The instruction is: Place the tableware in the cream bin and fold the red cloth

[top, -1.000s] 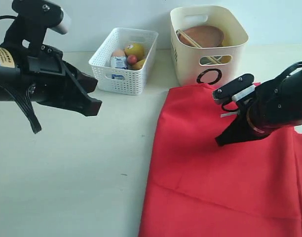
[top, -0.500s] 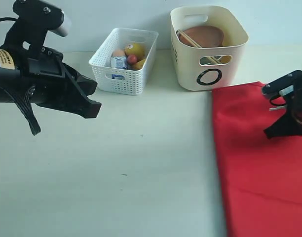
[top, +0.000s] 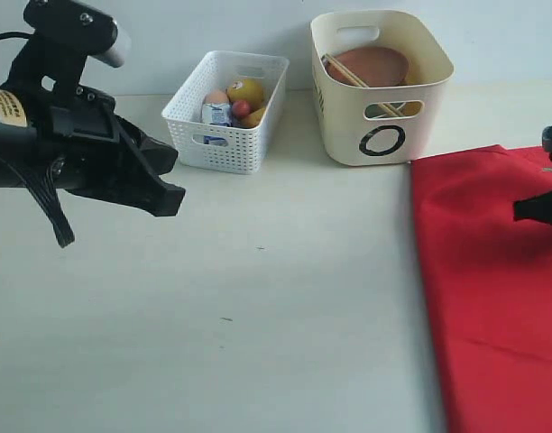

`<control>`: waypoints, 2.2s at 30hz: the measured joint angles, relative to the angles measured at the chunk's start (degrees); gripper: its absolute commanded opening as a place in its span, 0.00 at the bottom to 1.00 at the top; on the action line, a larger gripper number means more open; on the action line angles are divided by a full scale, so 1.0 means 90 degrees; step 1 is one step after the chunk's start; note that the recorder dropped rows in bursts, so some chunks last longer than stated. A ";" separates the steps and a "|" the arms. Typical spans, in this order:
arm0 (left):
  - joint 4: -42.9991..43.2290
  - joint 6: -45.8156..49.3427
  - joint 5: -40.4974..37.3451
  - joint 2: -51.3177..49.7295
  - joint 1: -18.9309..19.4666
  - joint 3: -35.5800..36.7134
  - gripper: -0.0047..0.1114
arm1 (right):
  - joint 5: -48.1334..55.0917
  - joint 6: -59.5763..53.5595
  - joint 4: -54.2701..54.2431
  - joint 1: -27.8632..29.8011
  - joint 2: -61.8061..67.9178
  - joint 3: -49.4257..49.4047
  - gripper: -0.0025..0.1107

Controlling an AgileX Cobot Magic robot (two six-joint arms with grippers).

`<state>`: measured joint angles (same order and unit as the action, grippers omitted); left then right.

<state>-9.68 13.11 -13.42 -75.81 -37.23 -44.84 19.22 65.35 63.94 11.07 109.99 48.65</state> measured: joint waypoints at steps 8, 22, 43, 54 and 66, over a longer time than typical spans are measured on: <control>0.0000 0.0000 0.0052 0.0000 0.0000 0.0000 0.05 | -0.1143 -0.0986 -0.1459 -0.0428 -0.1115 -0.0519 0.02; 0.0000 0.0000 0.0007 0.0000 0.0000 0.0000 0.05 | -0.0955 -0.1342 -0.1153 -0.1046 -0.0191 -0.0621 0.02; 0.0000 0.0000 -0.0020 0.0000 0.0000 0.0000 0.05 | -0.1967 -0.1071 -0.1086 0.0953 0.0539 0.0140 0.02; 0.0000 0.0000 -0.0020 0.0000 0.0000 0.0000 0.05 | -0.1473 -0.1693 -0.1563 -0.0093 0.1299 0.1674 0.02; 0.0000 0.0000 -0.0020 0.0000 0.0000 0.0000 0.05 | -0.0223 -0.2359 -0.1533 -0.0757 0.2564 0.4169 0.02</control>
<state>-9.68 13.11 -13.60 -75.81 -37.23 -44.84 17.22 44.12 50.14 4.25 133.07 86.17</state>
